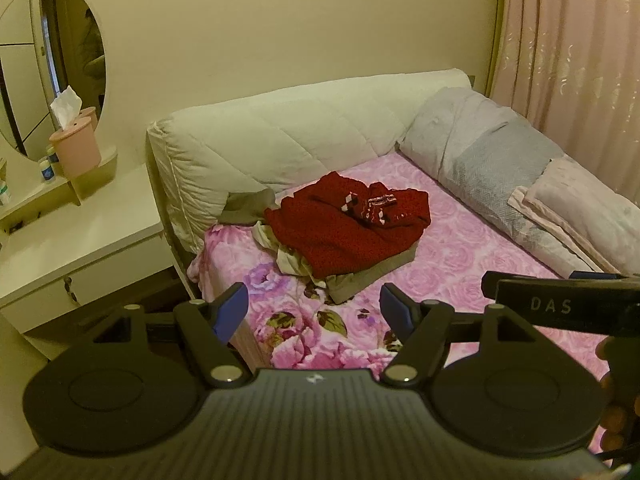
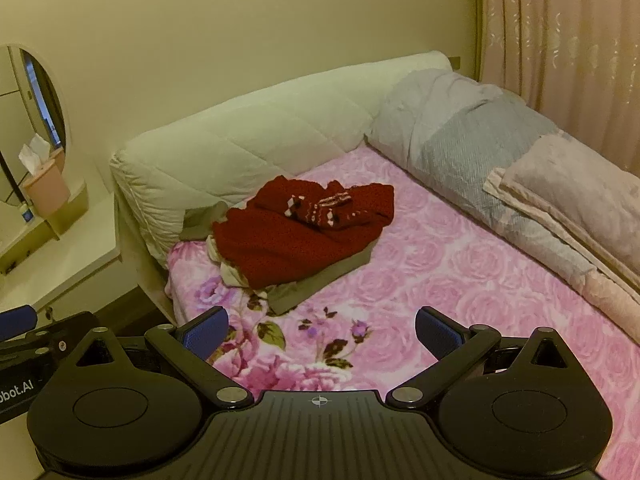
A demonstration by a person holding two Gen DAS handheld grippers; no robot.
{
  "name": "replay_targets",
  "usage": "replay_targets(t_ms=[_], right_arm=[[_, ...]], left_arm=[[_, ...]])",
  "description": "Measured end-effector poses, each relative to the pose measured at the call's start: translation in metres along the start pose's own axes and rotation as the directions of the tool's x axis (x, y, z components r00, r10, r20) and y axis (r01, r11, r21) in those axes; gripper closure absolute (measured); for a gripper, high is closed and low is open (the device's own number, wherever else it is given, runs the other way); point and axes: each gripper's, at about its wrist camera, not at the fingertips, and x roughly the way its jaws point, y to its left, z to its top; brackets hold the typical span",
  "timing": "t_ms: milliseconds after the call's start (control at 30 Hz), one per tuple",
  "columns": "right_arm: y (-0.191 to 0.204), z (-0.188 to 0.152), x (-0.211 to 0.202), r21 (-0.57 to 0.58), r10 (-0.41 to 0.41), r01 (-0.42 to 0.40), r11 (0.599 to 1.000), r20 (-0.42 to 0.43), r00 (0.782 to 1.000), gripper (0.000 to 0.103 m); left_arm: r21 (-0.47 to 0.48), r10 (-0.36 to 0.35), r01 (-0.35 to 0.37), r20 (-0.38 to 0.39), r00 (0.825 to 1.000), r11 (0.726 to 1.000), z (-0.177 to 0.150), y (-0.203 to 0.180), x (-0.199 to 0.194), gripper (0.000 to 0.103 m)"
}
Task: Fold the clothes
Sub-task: 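Approach the red sweater on the bed with both grippers open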
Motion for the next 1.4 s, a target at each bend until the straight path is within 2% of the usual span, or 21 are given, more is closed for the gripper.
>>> replay_targets(t_ms=[233, 333, 733, 1400], right_arm=[[-0.008, -0.001, -0.002, -0.004, 0.01, -0.01, 1.0, 0.002, 1.0, 0.001], [-0.012, -0.002, -0.004, -0.01, 0.012, -0.012, 1.0, 0.007, 1.0, 0.001], [-0.034, -0.008, -0.016, -0.042, 0.051, -0.05, 0.998, 0.028, 0.998, 0.001], [-0.052, -0.001, -0.015, -0.033, 0.115, -0.114, 0.993, 0.025, 0.993, 0.001]], left_arm=[[-0.021, 0.016, -0.016, 0.032, 0.999, 1.0, -0.018, -0.018, -0.003, 0.033], [-0.034, 0.029, -0.028, 0.025, 0.999, 0.999, -0.008, -0.033, -0.008, 0.033], [-0.061, 0.071, -0.069, 0.03, 0.997, 0.996, -0.017, -0.06, -0.019, 0.033], [-0.07, 0.131, -0.131, 0.0, 0.991, 0.989, -0.017, -0.063, -0.02, 0.033]])
